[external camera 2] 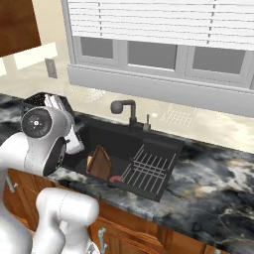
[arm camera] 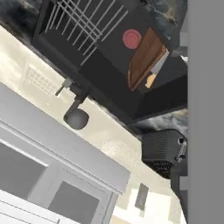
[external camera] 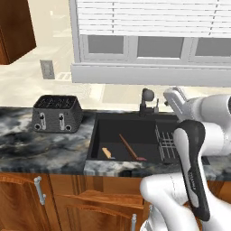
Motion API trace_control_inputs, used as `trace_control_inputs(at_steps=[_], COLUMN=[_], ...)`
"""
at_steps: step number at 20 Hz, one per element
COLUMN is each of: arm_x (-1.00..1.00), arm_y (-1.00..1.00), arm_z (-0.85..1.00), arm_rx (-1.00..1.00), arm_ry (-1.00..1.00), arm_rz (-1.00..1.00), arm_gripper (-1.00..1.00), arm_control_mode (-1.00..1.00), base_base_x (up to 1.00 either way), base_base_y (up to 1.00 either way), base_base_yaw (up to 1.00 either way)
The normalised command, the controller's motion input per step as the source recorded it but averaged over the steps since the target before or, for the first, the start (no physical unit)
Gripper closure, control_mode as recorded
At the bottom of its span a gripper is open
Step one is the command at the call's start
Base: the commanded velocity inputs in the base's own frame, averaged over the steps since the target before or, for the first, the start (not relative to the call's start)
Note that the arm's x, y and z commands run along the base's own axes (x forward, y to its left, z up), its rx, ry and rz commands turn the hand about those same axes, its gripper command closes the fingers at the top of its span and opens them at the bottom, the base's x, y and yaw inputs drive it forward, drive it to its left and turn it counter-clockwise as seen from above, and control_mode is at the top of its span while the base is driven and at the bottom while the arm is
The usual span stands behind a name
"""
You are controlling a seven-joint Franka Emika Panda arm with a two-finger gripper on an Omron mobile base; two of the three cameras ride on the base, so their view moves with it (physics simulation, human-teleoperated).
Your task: Move the cutting board and knife to the sink. Then move spray from the cabinet to the counter.
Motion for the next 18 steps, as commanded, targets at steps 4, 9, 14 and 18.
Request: trace_control_inputs(at_steps=[4,9,14,18], arm_x=[0.00,0.00,0.00,0.16], arm_y=[0.00,0.04,0.35,0.33], arm_z=[0.04,0.06,0.00,0.00], arm_rx=[-0.38,-0.36,-0.39,-0.18], arm_ry=[0.00,0.00,-0.01,0.00], arm_rz=[0.49,0.43,-0.04,-0.17], arm_gripper=[-1.00,-1.00,-1.00,-1.00], arm_control_mode=[-1.00,-1.00,-1.00,-1.00], base_base_x=[0.00,0.00,0.00,0.00], base_base_y=[0.00,0.00,0.00,0.00], base_base_yaw=[0.00,0.00,0.00,0.00])
